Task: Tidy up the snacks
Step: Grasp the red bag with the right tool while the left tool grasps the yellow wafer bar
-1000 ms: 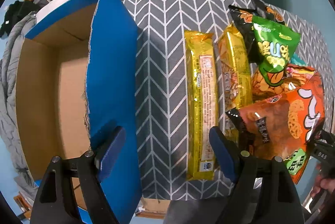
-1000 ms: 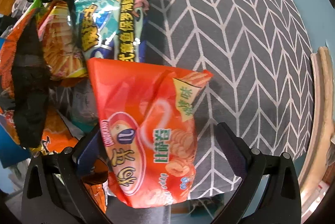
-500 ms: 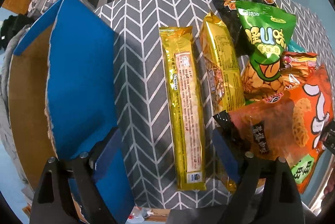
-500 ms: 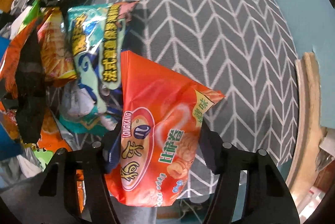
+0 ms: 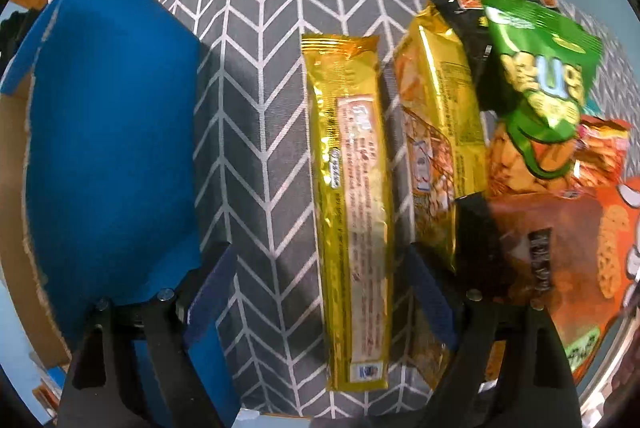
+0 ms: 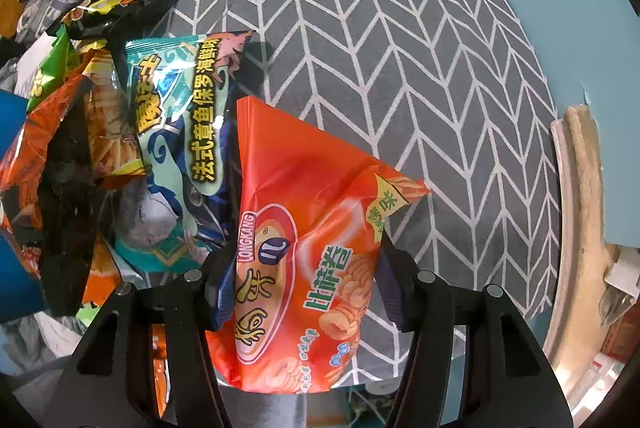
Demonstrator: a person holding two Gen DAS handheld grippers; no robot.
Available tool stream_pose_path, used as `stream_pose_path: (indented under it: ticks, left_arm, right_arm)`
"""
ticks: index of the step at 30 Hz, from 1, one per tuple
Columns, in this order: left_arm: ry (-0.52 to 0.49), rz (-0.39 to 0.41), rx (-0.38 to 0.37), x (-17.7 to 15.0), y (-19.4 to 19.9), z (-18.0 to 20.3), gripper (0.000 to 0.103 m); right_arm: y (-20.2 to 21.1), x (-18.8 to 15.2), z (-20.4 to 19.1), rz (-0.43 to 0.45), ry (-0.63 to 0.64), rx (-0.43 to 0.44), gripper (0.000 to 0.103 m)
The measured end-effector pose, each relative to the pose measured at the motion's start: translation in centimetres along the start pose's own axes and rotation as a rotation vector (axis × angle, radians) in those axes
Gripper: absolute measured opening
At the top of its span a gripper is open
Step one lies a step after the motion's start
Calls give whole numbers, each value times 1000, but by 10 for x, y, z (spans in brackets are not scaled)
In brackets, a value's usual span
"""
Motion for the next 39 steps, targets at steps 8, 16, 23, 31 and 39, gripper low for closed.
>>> stream_pose_path:
  ticks: [8, 16, 23, 31, 39]
  left_arm:
    - [-28, -14, -80, 17, -17, 1, 35]
    - [-49, 13, -58, 12, -9, 7, 29]
    - [-58, 40, -40, -4, 16, 9, 29]
    - [-91, 112, -23, -24, 55, 14, 29]
    - [-103, 168, -19, -38, 110, -2, 29]
  right_arm:
    - [-7, -4, 0, 4, 13, -2, 55]
    - [24, -10, 3, 27, 2, 17, 50]
    - [62, -4, -2, 64, 48, -5, 49]
    - [112, 4, -18, 88, 80, 1, 49]
    - [142, 5, -54, 131, 142, 31, 49]
Point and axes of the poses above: each gripper's, at about its wrist camera, not at the fingertips, and y roughly against the way its jaws point, z to its right, x to its top, the point moved 6 cm from there along -y, roughly the way its jaws point, and after that the axes turned 11 degrees about -z, right-handed, at the moved point
